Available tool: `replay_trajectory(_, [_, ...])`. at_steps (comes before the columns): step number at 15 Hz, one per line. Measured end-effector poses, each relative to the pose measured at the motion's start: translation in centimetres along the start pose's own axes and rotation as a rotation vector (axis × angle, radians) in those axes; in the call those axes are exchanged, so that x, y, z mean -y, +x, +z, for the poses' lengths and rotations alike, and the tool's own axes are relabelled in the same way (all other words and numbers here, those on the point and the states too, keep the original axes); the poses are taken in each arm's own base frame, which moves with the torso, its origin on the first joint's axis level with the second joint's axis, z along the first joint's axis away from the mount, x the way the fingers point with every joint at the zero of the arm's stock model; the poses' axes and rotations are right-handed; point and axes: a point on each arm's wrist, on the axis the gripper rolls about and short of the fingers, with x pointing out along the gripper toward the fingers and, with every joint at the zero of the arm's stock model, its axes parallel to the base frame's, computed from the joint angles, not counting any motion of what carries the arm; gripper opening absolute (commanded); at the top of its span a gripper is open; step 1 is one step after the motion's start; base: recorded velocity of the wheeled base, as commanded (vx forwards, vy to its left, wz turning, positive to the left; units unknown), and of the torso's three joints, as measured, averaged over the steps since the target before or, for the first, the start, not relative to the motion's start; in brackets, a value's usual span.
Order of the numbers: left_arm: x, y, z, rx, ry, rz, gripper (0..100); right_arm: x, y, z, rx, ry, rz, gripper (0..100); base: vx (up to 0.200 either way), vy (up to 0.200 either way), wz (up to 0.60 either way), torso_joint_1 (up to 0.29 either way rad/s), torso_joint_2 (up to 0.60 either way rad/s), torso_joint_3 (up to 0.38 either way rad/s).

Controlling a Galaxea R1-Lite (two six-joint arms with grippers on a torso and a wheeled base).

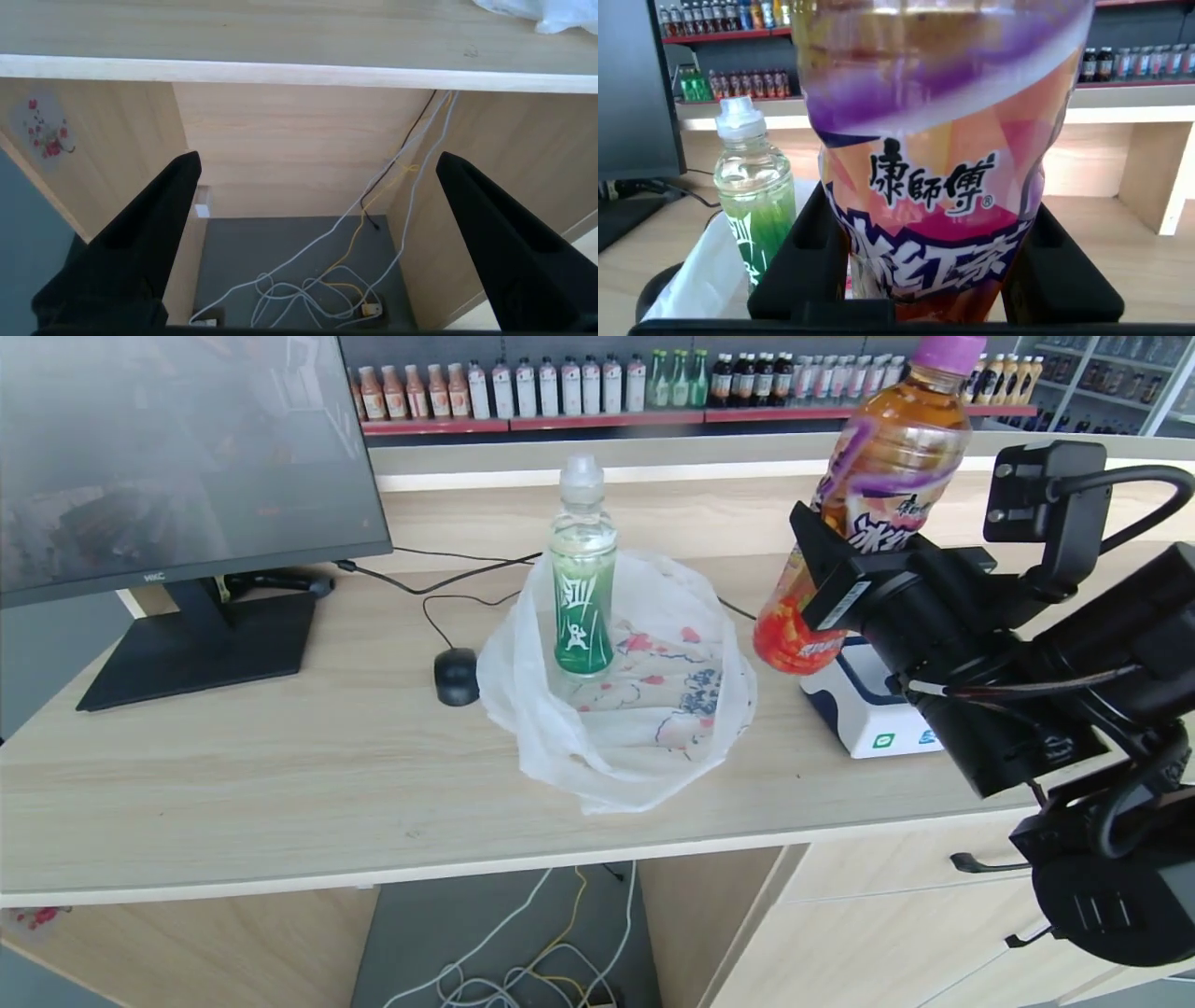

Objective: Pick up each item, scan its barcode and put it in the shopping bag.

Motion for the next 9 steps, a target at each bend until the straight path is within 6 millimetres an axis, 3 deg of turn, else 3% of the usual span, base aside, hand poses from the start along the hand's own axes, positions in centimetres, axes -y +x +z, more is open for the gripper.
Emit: replay_trajectory(9, [0.0, 0.0, 0.0, 0.000, 0.001, 0.000, 100, -0.3, 0.3, -1.3, -0.021, 0.018, 0.007, 0, 0.000, 0.000, 0.00, 0.000, 0.00, 0.000])
